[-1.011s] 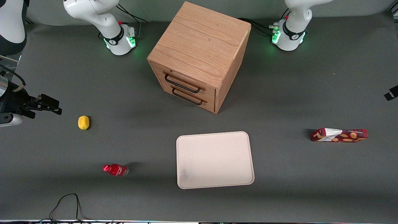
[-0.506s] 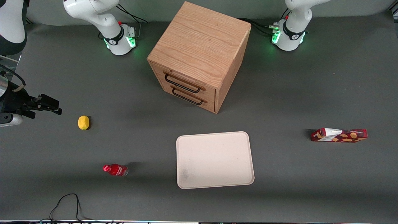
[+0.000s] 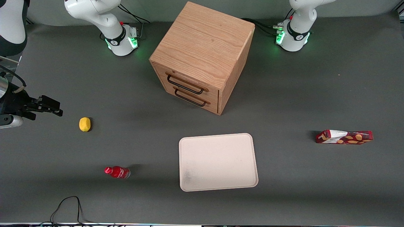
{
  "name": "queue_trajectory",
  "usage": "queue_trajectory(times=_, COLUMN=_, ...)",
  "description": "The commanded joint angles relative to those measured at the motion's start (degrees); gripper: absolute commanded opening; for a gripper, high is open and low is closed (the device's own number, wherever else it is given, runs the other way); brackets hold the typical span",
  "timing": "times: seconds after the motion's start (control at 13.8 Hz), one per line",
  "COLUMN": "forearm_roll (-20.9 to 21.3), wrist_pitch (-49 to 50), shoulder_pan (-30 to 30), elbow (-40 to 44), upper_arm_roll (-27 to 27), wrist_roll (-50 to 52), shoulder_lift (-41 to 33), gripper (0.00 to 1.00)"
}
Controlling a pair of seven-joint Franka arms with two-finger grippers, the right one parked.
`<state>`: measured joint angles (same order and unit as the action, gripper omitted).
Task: Place red cookie box on tray
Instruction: 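Move the open left gripper over the red cookie box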
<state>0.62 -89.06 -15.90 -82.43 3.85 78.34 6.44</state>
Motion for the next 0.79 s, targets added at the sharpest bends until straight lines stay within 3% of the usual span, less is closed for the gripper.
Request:
queue_trajectory(times=0.0, forearm_roll=2.54, wrist_pitch=-1.19, shoulder_pan=1.57, elbow=-1.50, upper_arm_roll=-0.16, wrist_roll=2.70, shoulder_lift=0.67, gripper=1.00)
queue_trajectory(times=0.72, forearm_roll=2.89, wrist_pitch=-17.09, shoulder_pan=1.57, elbow=-14.23, upper_arm_roll=-0.16, wrist_roll=1.55, shoulder_lift=4.54, gripper=1.00)
